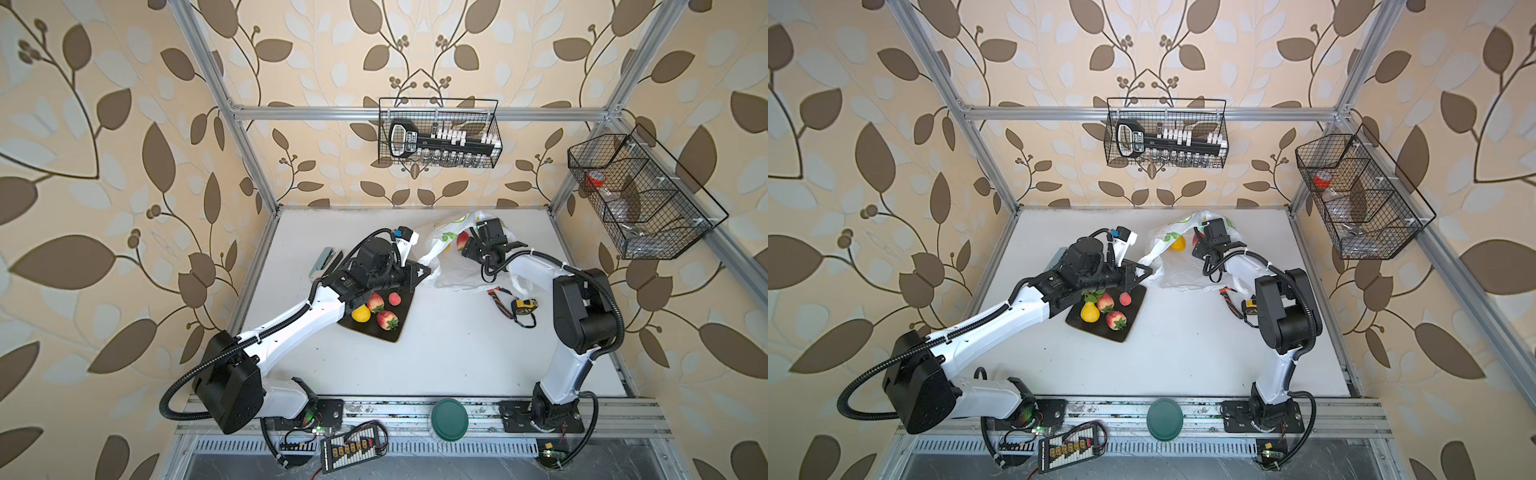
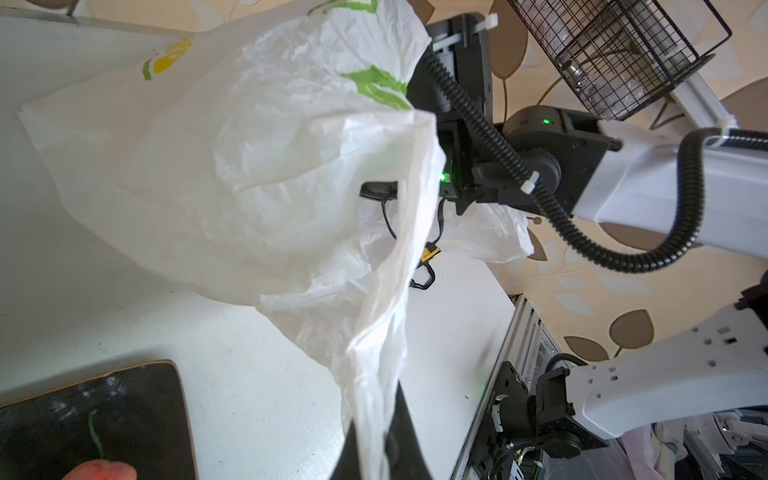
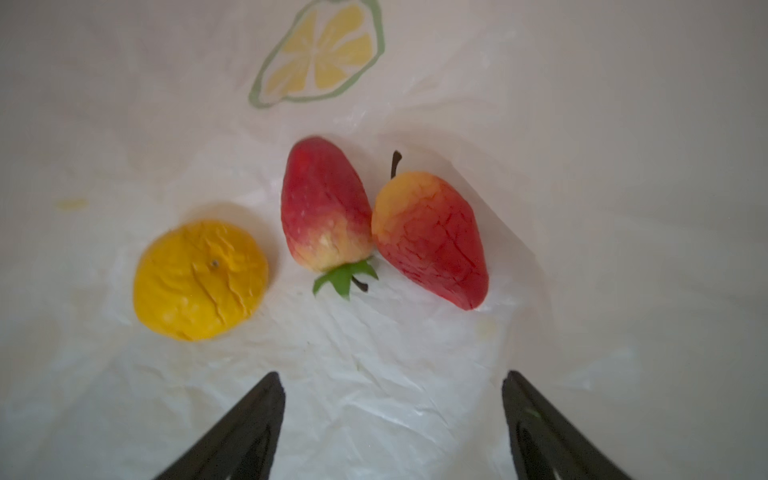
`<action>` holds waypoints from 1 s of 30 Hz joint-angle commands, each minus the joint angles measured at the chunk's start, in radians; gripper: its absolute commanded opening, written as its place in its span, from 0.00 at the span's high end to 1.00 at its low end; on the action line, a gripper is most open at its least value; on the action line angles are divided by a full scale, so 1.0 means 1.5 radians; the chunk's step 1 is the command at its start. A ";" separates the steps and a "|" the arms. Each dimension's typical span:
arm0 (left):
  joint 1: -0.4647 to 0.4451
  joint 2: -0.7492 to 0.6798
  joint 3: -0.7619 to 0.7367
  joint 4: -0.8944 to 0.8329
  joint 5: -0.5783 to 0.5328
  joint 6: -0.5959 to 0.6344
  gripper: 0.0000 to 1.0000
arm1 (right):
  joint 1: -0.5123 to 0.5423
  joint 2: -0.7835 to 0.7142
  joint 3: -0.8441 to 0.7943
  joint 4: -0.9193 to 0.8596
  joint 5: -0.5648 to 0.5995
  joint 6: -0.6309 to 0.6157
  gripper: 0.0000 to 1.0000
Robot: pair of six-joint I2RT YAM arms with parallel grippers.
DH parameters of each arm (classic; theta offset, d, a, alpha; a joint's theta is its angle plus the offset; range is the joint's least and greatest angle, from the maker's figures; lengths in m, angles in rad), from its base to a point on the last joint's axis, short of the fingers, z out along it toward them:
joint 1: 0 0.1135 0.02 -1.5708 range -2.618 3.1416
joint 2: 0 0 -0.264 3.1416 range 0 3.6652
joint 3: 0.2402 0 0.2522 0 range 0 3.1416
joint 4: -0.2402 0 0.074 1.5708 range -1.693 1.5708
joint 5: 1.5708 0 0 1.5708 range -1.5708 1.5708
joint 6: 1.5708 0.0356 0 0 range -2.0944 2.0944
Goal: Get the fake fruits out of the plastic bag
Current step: 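Close the right gripper on the red-yellow pear inside the bag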
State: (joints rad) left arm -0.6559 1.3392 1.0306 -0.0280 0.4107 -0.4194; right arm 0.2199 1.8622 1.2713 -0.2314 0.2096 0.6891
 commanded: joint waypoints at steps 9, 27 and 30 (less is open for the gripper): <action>-0.027 0.004 0.027 0.009 0.003 0.011 1.00 | -0.037 0.085 0.068 0.006 0.041 0.184 0.13; -0.028 -0.015 0.006 -0.014 0.004 0.024 1.00 | -0.053 0.216 0.190 -0.073 0.061 0.157 0.14; -0.028 -0.013 0.003 -0.014 0.003 0.025 1.00 | -0.054 0.213 0.187 -0.077 0.069 0.133 0.22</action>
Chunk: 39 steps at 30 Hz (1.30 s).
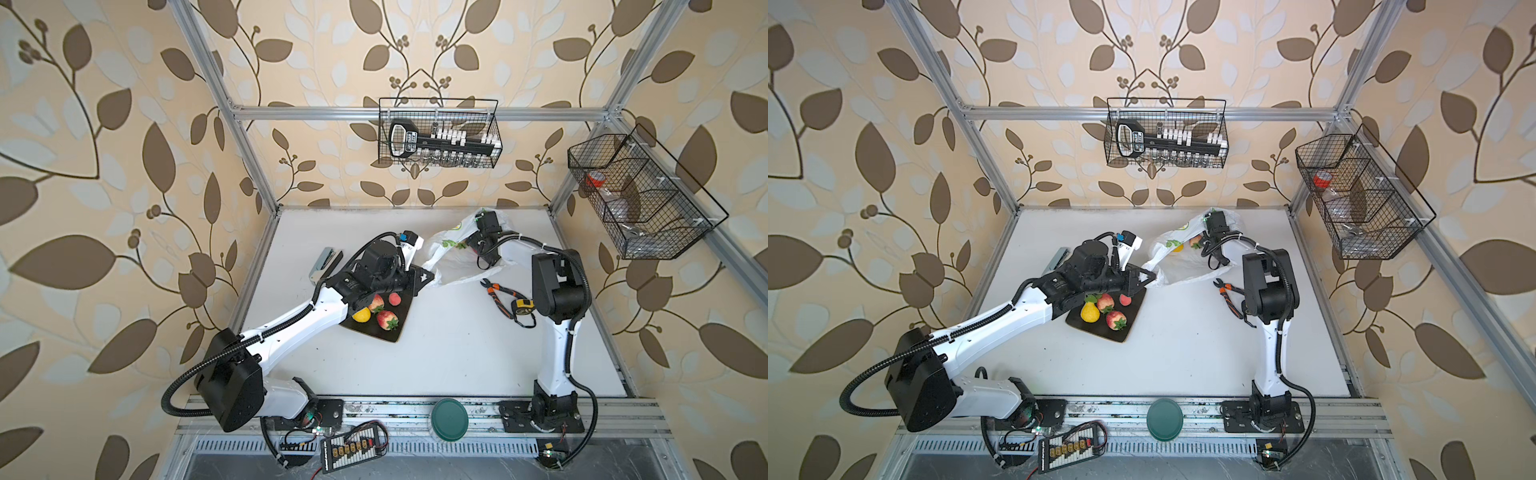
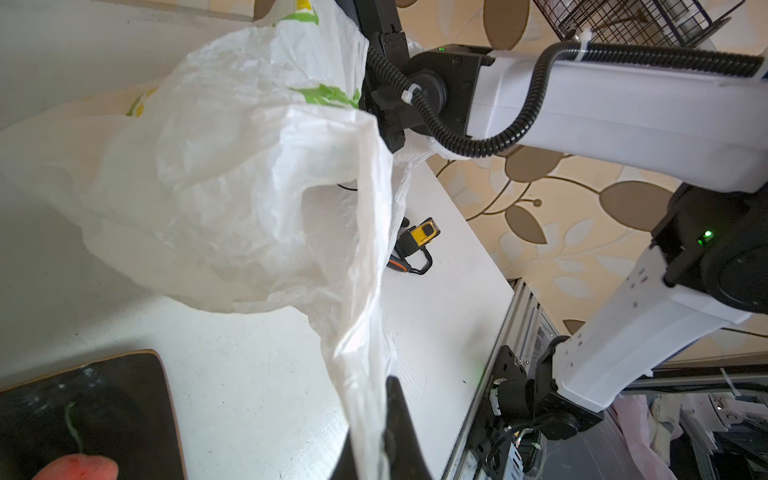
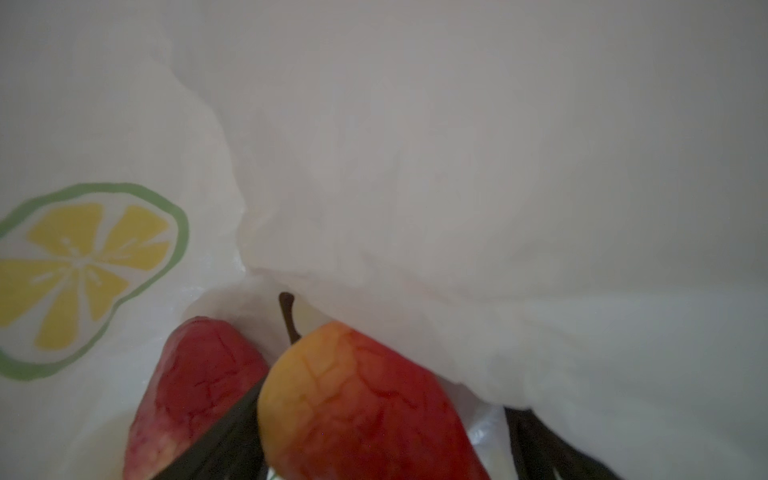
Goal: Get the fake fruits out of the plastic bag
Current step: 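Close the right gripper on the red-yellow pear inside the bag, then lift the red-yellow pear out of the bag and carry it over the tray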
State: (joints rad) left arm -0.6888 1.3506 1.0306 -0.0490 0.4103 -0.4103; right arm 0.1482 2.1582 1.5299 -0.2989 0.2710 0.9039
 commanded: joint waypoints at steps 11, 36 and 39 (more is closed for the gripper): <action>-0.006 0.001 -0.001 0.008 -0.044 0.005 1.00 | -0.005 -0.093 -0.072 0.040 -0.058 -0.074 0.50; 0.005 0.117 0.055 0.039 -0.162 -0.032 1.00 | 0.007 -0.252 -0.314 0.083 -0.377 -0.206 0.55; 0.010 0.120 0.064 0.051 -0.154 -0.046 1.00 | 0.026 -0.235 -0.308 0.062 -0.367 -0.247 0.55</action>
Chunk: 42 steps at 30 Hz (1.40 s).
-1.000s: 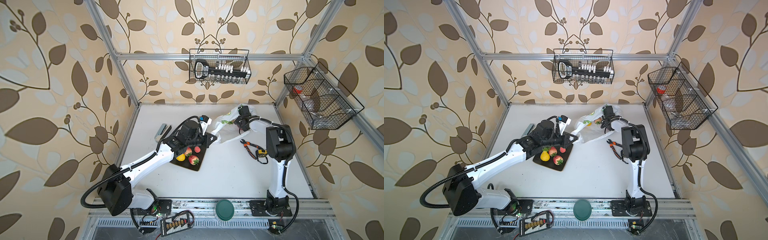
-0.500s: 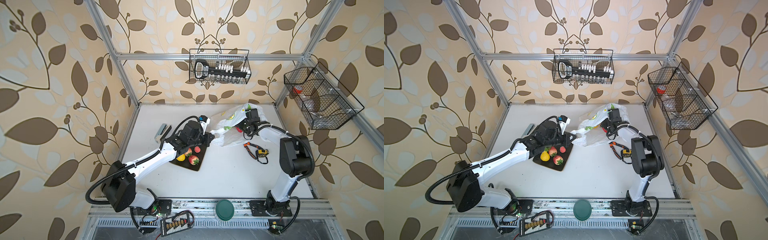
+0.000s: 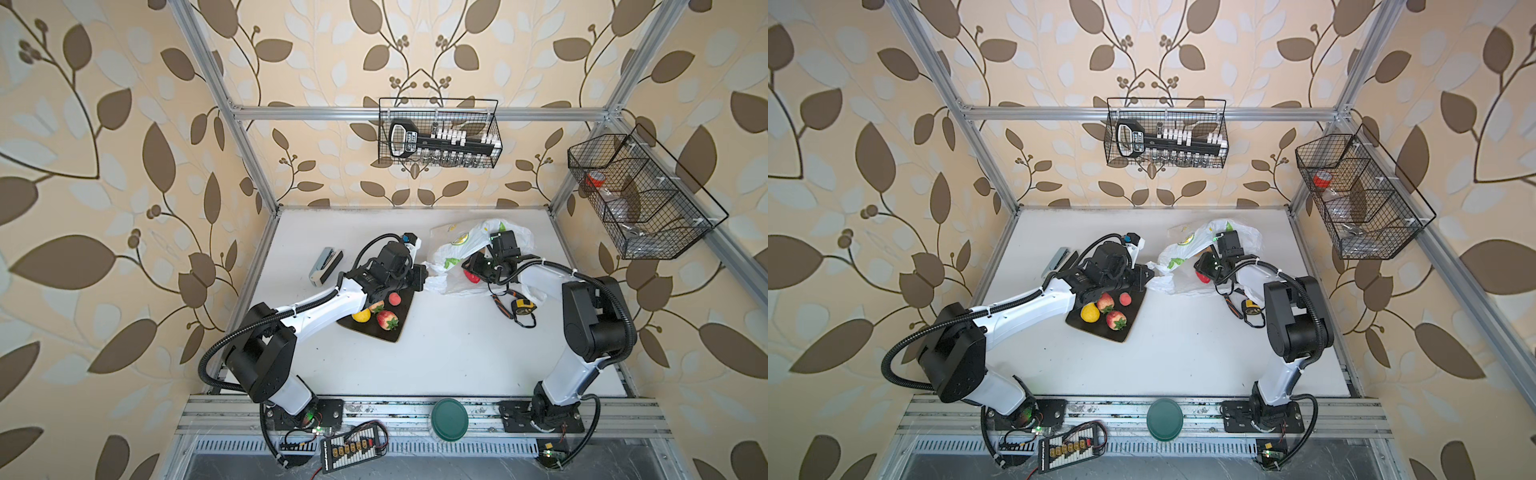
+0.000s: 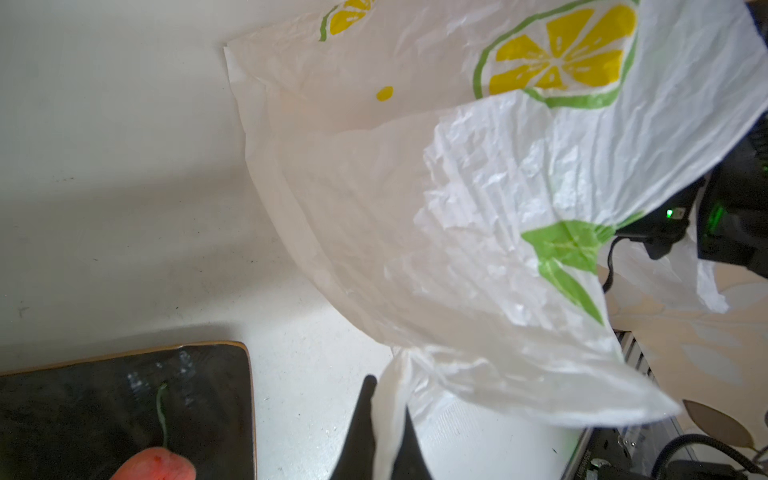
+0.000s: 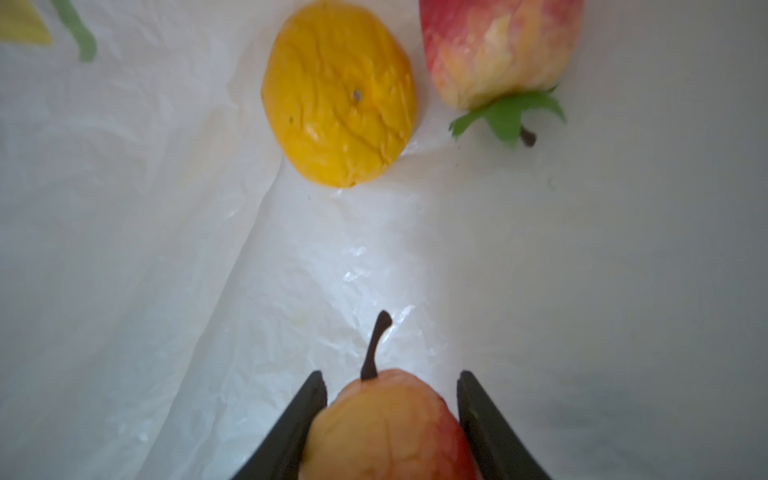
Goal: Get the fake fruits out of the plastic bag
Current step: 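Lift the red-yellow pear out of the bag and carry it over the tray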
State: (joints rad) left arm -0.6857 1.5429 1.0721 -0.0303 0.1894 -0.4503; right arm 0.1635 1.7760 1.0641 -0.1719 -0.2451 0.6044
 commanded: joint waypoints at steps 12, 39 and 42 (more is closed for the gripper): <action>0.058 0.027 0.124 0.048 0.052 -0.012 1.00 | 0.066 0.017 0.012 -0.091 -0.056 -0.206 0.56; 0.137 0.204 0.245 0.029 0.177 -0.012 1.00 | 0.081 -0.240 -0.009 -0.117 -0.269 -0.460 0.58; 0.136 0.192 0.226 0.029 0.183 -0.014 0.87 | 0.092 -0.254 0.009 -0.114 -0.270 -0.454 0.59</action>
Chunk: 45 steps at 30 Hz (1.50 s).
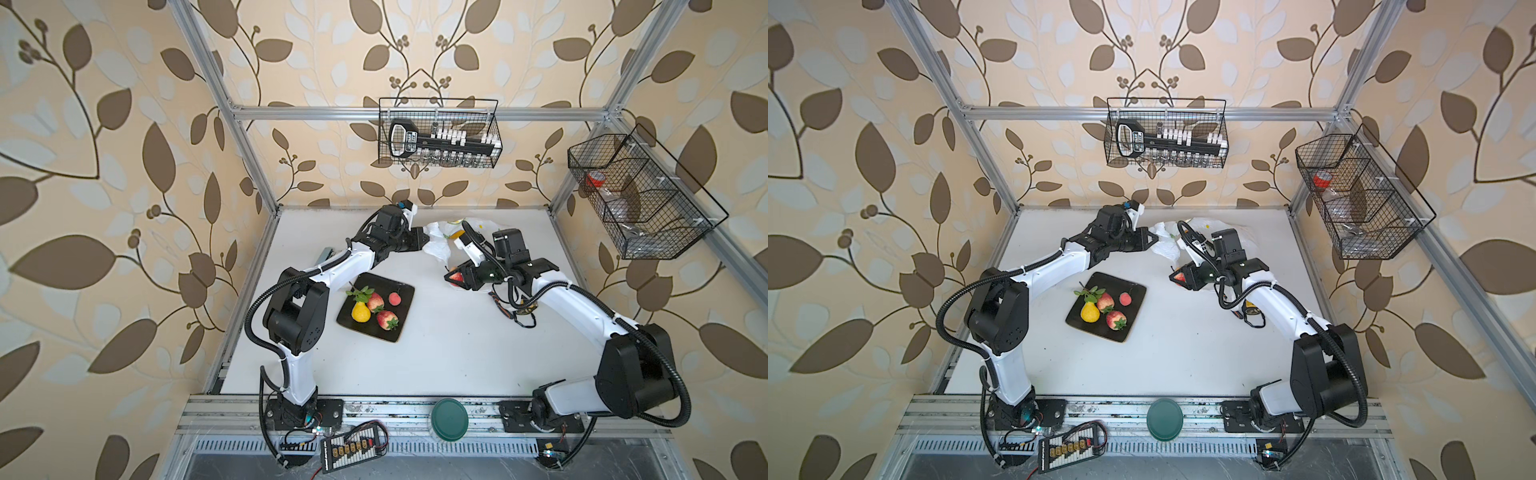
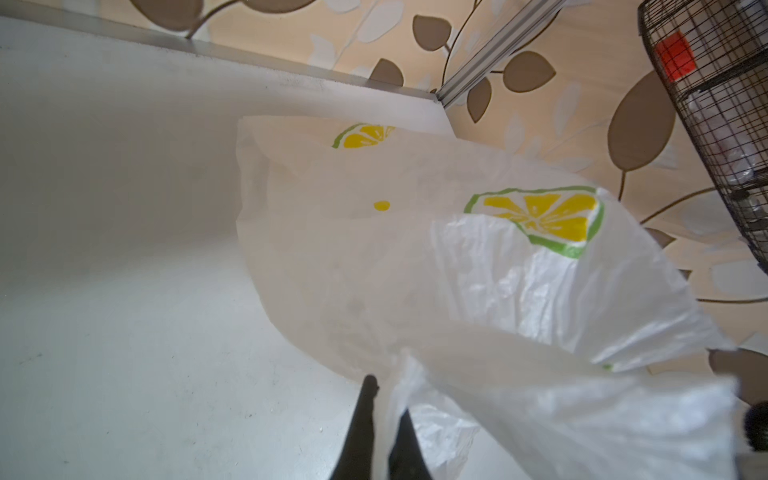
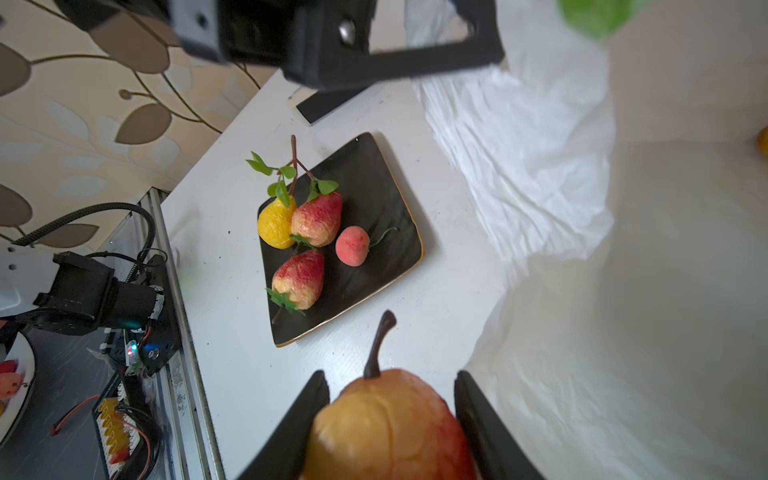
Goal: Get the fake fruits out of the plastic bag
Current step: 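Lift the red-yellow pear out of the bag and carry it over the tray, then lower the red-yellow pear onto the black tray and open the right gripper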
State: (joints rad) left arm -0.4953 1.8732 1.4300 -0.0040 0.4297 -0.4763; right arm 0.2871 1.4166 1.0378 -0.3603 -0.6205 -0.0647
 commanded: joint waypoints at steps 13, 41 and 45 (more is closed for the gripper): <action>0.005 -0.220 -0.199 0.027 -0.016 0.002 0.20 | 0.055 -0.070 0.040 0.047 -0.052 0.054 0.59; 0.010 -0.741 -0.331 -0.404 -0.695 -0.127 0.10 | 0.360 0.343 0.361 0.158 0.342 0.240 0.60; 0.010 -0.768 -0.347 -0.412 -0.669 -0.105 0.11 | 0.355 0.461 0.473 0.083 0.374 0.242 0.59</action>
State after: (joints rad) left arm -0.4889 0.7406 0.9245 -0.5827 -0.5350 -0.6350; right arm 0.8249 2.0132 1.6566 -0.1509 -0.1642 0.2646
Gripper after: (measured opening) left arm 0.894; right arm 0.455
